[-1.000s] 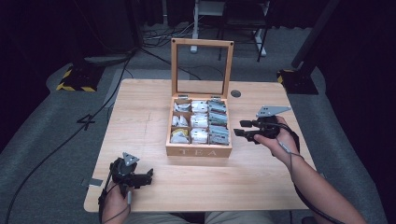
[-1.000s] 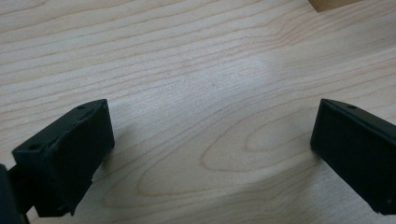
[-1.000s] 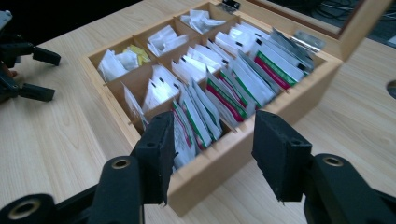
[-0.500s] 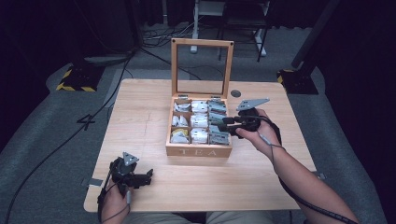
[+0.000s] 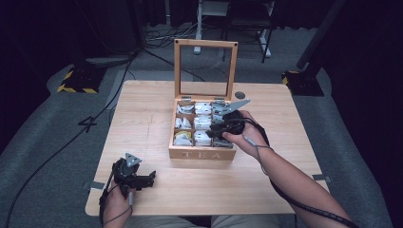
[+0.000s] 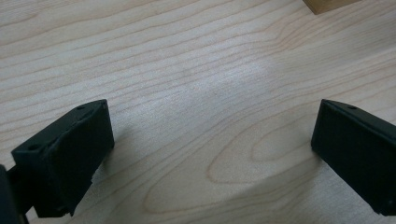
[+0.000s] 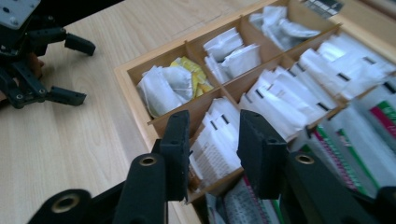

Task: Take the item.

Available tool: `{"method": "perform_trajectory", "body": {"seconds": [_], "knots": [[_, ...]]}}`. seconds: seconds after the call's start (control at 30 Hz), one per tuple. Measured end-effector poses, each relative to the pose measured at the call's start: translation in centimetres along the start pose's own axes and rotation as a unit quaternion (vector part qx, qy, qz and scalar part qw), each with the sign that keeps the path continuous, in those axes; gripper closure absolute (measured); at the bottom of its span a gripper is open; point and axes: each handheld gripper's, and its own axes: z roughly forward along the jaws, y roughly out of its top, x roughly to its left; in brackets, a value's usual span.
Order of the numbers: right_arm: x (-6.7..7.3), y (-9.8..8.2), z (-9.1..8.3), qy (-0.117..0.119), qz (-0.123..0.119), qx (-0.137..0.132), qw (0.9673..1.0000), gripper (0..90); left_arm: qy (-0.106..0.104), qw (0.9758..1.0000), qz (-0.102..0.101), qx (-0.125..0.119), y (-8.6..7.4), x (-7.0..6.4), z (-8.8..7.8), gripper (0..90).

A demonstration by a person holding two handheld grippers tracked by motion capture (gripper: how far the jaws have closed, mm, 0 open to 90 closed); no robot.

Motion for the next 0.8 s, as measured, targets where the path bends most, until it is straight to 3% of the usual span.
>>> {"method": "perform_trajectory", "body": {"seconds": [0.4, 0.8], "knots": [[0.1, 0.0, 3.5, 0.039, 0.03, 0.063, 0.9968, 73.7, 0.001, 1.0, 0.0, 0.0, 0.0, 0.0, 0.0, 0.0], [0.4, 0.0, 5.2, 0.031, 0.031, 0.106, 0.9934, 77.5, 0.0, 1.0, 0.0, 0.0, 0.0, 0.0, 0.0, 0.0]]}}
